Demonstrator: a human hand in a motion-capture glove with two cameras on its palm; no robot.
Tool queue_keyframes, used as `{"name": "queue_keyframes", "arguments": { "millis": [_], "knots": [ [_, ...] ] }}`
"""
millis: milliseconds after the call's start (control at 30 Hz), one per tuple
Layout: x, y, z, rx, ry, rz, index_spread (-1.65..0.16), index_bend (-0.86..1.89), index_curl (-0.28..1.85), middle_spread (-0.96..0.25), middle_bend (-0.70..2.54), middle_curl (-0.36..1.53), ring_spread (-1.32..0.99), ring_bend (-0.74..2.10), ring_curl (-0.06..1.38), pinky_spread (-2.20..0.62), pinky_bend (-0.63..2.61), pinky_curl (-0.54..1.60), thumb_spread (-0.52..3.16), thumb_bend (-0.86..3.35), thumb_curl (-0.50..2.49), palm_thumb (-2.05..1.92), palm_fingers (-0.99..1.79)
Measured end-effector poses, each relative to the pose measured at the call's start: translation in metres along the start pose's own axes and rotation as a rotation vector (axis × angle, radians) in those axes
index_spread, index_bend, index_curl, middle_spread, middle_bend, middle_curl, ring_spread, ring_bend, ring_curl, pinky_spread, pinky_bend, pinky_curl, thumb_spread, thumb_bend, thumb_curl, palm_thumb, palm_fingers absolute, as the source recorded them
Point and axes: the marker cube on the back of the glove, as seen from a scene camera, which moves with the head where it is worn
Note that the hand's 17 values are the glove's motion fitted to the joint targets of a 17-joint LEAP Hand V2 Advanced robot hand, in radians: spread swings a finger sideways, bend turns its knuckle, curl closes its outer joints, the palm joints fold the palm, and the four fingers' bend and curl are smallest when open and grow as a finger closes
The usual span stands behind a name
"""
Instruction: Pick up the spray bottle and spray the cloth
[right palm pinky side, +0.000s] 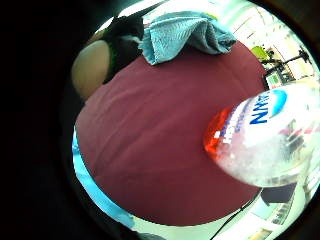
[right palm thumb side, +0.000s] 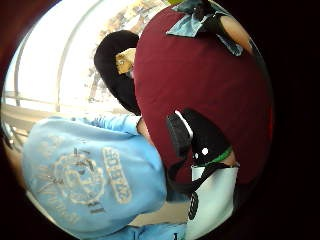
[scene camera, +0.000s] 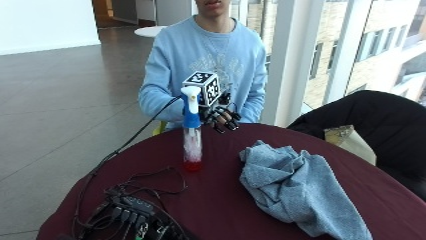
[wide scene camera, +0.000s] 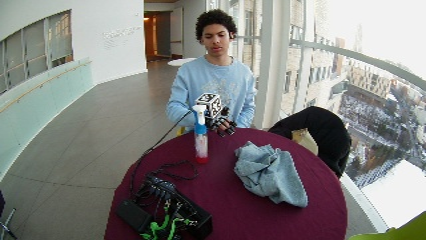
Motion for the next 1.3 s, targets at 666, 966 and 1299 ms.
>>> {"name": "queue_keyframes", "arguments": {
  "millis": [666,966,1299],
  "knots": [
    [-0.003,0.016,-0.008,0.015,0.022,0.029,-0.36,0.18,0.27,-0.04,0.29,0.25,0.02,0.2,0.18,0.22,0.26,0.22,1.06,0.26,0.19,0.59,0.6],
    [-0.001,0.056,-0.017,0.178,-0.109,0.19,-0.37,0.15,0.29,-0.04,0.26,0.28,0.02,0.22,0.21,0.22,0.24,0.25,1.13,0.21,0.21,0.61,0.64],
    [0.039,0.102,-0.042,0.549,-0.361,0.465,-0.35,0.11,0.27,-0.05,0.29,0.33,0.01,0.31,0.26,0.19,0.24,0.28,1.14,0.13,0.23,0.6,0.76]
  ]
}}
